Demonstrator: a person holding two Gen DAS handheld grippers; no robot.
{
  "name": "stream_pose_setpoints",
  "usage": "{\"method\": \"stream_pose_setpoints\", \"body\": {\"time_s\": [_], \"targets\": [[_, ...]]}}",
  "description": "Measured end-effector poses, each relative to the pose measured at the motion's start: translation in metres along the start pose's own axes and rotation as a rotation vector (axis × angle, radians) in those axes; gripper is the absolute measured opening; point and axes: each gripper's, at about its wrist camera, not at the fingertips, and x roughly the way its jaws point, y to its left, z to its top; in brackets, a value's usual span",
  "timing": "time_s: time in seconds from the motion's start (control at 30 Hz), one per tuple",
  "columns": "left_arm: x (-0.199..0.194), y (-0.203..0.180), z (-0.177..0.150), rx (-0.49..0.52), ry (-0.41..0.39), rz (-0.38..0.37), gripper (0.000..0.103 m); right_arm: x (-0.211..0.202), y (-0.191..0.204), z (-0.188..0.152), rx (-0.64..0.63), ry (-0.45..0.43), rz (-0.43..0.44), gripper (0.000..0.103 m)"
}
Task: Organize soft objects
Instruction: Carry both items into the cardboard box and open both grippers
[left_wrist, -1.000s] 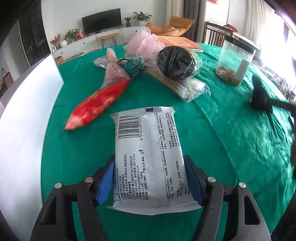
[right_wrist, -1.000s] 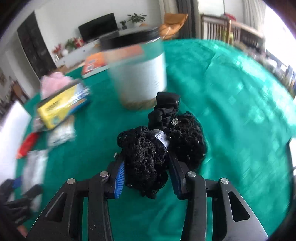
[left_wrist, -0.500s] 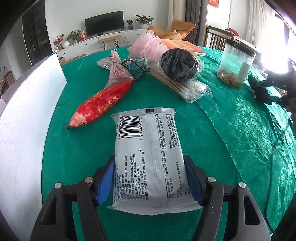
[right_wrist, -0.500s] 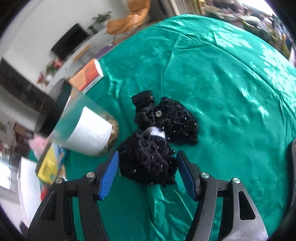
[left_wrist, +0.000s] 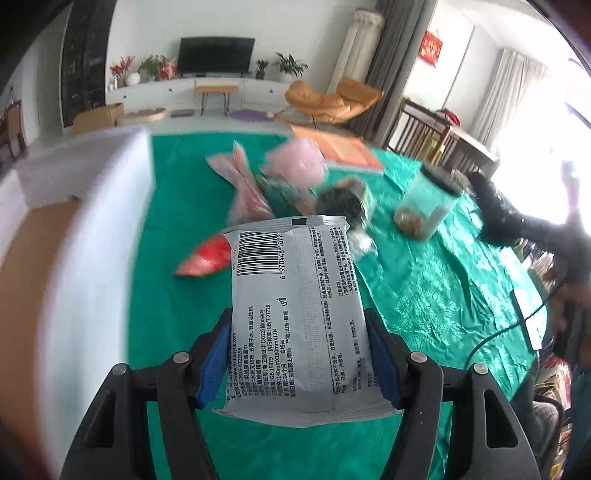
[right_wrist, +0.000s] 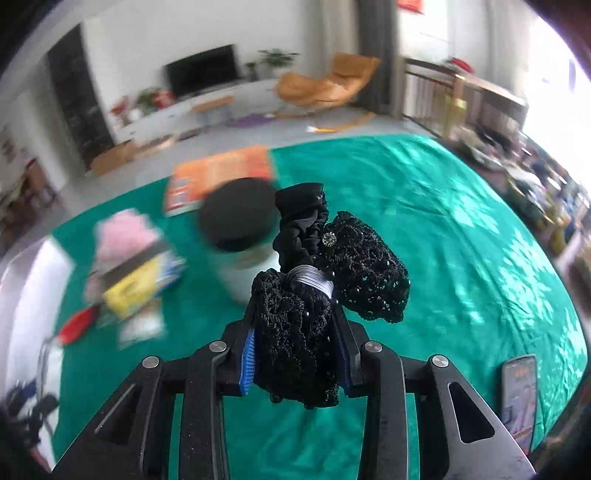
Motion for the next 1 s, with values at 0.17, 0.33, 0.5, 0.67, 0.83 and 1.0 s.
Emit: {"method": "stream_pose_setpoints", "body": {"time_s": [0.17, 0.33, 0.5, 0.67, 0.83, 1.0], "targets": [[-0.074, 0.059, -0.007, -0.006, -0.055, 0.175, 0.066, -0.031, 0.128, -0.022, -0.115, 0.060, 0.342, 0.036], [-0.132, 0.138, -0.025, -0.093, -0.053, 0.463, 0.069, -0.072, 0.282, -0.052, -0.270, 0.106, 0.710, 0.038], [-0.159, 0.181, -0.038, -0.176, -0.087, 0.636, 0.096, -0.087, 0.356, -0.070, -0.377, 0.128, 0.850, 0.070], [-0.154, 0.154, -0.031, -0.180, -0.181, 0.537, 0.096, -0.074, 0.302, -0.071, -0.361, 0.044, 0.707, 0.071], [-0.121, 0.074, -0.021, -0.038, -0.176, 0.283, 0.096, -0.027, 0.212, -0.090, -0.342, -0.004, 0.361, 0.075], [-0.047, -0.007, -0.027, 0.100, -0.056, 0.112, 0.100, 0.040, 0.113, -0.114, -0.234, 0.073, 0.069, 0.075]]}}
